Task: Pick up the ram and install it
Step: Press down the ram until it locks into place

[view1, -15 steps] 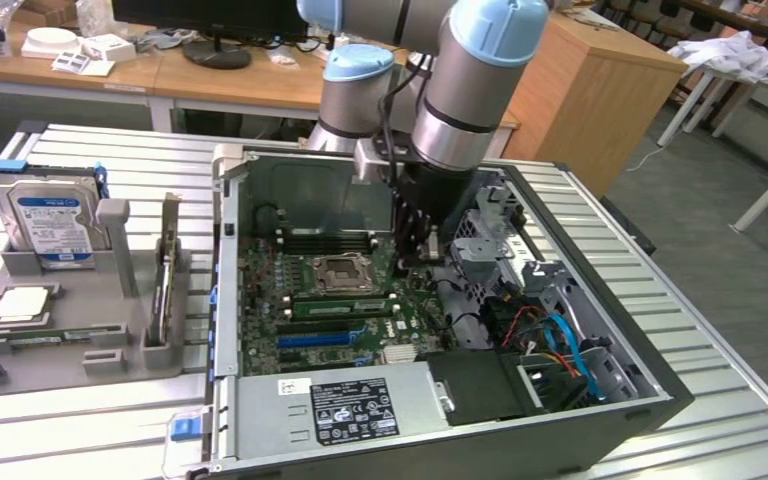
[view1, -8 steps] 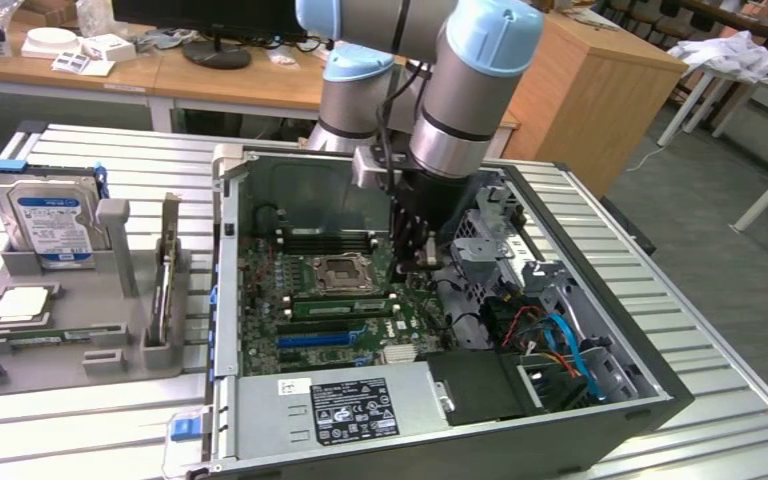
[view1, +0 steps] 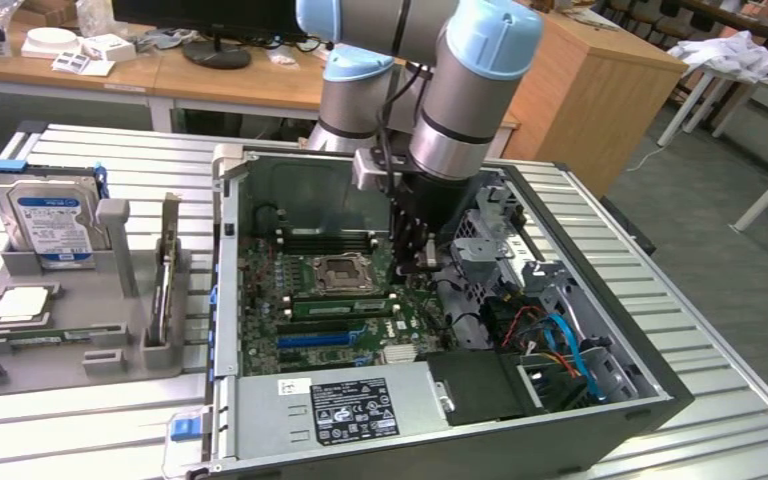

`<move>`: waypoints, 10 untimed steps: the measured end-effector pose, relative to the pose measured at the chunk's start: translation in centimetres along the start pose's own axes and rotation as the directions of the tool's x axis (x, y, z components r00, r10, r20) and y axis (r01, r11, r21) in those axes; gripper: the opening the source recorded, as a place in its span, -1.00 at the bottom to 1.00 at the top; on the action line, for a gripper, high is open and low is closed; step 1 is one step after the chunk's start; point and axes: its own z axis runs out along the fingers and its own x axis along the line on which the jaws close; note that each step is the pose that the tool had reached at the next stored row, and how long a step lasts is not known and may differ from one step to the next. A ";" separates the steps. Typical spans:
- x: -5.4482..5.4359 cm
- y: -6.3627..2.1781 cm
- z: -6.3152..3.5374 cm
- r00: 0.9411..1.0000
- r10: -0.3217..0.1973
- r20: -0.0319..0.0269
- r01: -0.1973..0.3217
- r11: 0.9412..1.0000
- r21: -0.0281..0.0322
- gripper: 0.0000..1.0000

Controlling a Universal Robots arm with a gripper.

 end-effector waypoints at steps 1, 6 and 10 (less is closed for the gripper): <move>0.0 -0.12 0.00 1.000 0.000 0.000 0.000 1.000 0.000 -0.79; 0.0 -0.20 0.03 1.000 0.000 0.001 0.000 1.000 0.000 -0.79; -0.4 -0.20 0.10 1.000 0.000 0.000 0.000 1.000 0.000 -0.79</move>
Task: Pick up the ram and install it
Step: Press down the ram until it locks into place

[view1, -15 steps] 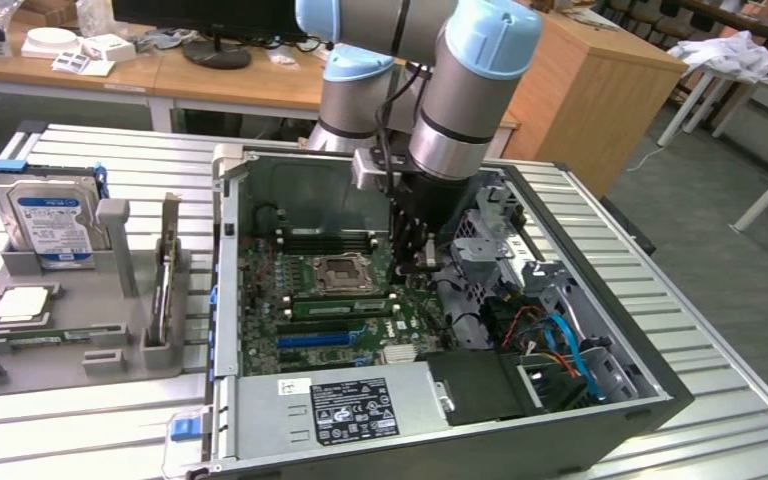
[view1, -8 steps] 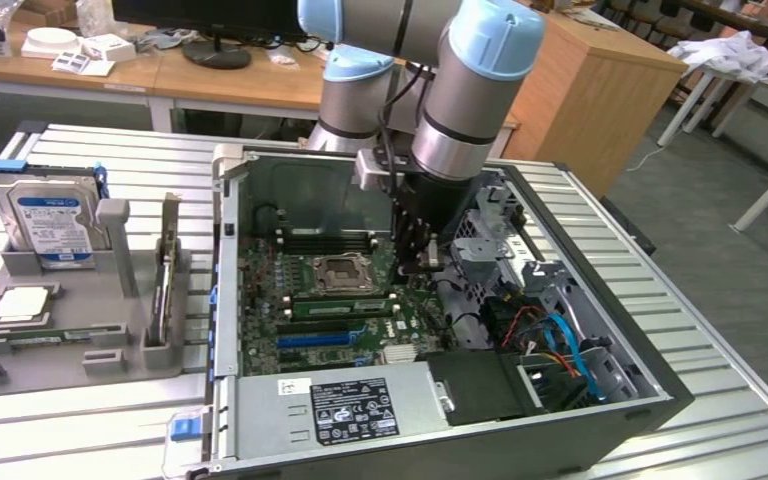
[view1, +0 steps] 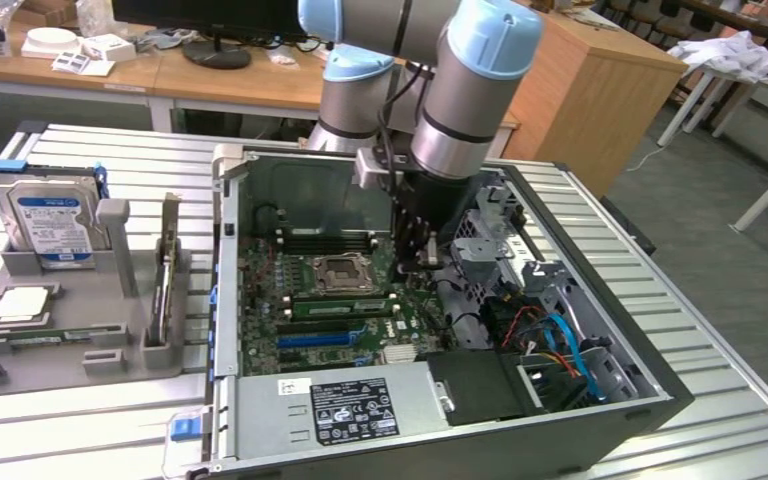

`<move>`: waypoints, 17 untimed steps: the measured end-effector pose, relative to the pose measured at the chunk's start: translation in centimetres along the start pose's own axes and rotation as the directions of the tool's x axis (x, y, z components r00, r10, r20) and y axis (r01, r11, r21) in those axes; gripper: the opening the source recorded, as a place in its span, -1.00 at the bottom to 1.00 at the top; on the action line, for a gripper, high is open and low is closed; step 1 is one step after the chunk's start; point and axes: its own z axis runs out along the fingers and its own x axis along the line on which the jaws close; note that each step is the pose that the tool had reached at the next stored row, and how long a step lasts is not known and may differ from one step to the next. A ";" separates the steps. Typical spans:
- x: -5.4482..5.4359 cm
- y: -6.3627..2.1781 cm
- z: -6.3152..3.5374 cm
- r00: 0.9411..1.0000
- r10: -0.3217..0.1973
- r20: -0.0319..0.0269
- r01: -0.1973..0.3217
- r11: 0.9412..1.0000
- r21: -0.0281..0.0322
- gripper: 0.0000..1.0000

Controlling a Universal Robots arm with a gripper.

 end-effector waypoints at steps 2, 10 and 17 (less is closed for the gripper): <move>-0.1 -0.01 0.03 1.000 0.000 0.000 0.000 1.000 0.000 -0.79; -0.1 -0.02 0.58 1.000 0.000 0.000 0.000 1.000 0.000 -0.79; -0.1 -0.05 1.35 1.000 0.000 0.000 0.000 1.000 0.000 -0.79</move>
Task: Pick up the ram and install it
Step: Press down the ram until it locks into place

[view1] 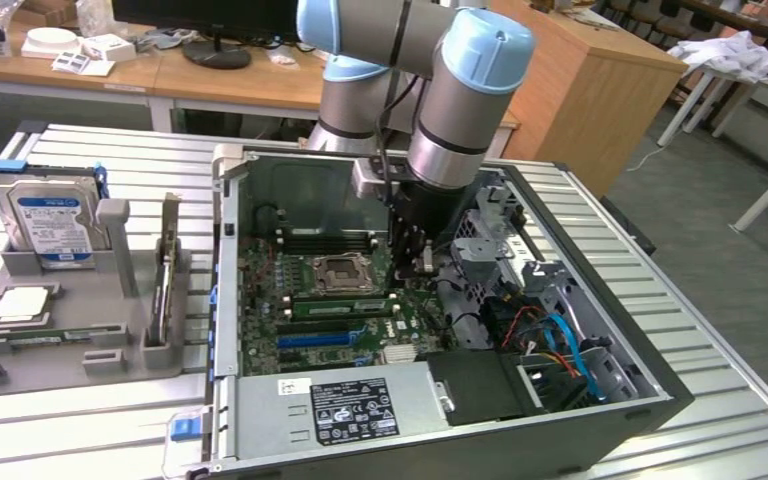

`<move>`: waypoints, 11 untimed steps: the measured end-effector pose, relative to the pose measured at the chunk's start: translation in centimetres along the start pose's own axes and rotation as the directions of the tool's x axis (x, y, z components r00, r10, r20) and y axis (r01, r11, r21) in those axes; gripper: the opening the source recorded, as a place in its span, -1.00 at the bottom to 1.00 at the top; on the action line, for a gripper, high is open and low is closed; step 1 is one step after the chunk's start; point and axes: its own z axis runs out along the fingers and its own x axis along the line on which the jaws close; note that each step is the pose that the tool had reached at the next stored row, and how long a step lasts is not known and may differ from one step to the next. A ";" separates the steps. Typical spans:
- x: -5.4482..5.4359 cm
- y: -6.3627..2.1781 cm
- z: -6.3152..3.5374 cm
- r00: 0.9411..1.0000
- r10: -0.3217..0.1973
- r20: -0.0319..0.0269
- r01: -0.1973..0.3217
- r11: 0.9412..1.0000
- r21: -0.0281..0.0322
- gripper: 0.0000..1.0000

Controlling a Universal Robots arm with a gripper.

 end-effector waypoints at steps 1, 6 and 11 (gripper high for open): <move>0.0 0.00 0.00 1.000 0.000 0.000 0.000 1.000 0.000 -0.79; 0.0 -0.01 0.16 1.000 0.000 0.000 0.000 1.000 0.000 -0.79; 0.0 -0.02 0.45 1.000 0.000 0.000 0.000 1.000 0.000 -0.79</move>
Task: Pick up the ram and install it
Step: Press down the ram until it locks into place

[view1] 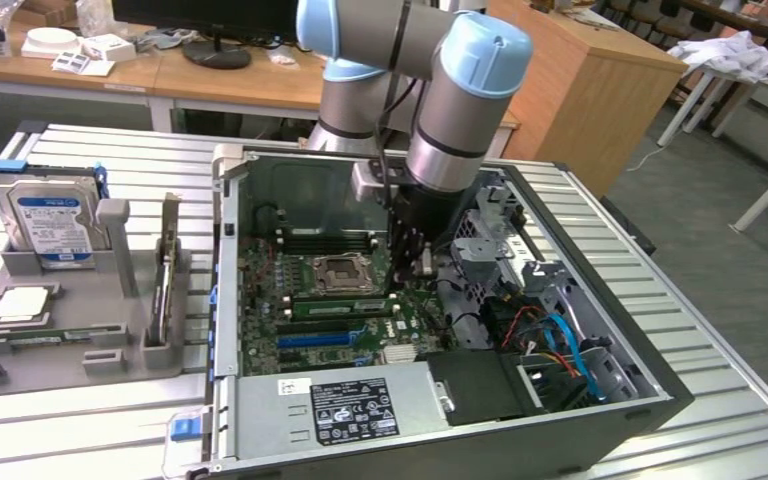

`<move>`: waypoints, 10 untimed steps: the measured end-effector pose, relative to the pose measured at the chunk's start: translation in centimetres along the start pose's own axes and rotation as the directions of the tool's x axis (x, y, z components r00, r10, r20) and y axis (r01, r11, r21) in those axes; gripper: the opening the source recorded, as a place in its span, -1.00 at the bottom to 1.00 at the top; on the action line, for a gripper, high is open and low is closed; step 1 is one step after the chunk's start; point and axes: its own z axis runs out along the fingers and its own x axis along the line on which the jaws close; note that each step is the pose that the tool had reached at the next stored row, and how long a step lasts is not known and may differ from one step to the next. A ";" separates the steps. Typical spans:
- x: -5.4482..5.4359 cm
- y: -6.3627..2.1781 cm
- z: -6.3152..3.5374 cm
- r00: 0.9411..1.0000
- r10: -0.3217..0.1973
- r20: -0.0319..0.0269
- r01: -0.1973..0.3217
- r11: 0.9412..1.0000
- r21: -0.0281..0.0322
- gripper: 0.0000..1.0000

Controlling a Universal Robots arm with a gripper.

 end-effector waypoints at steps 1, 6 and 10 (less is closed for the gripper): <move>0.0 0.00 0.08 1.000 0.000 0.000 0.000 1.000 0.000 -0.79; 0.0 -0.02 0.46 1.000 0.000 0.000 0.000 1.000 0.000 -0.79; 0.0 -0.03 0.72 1.000 0.000 0.000 0.000 1.000 0.000 -0.79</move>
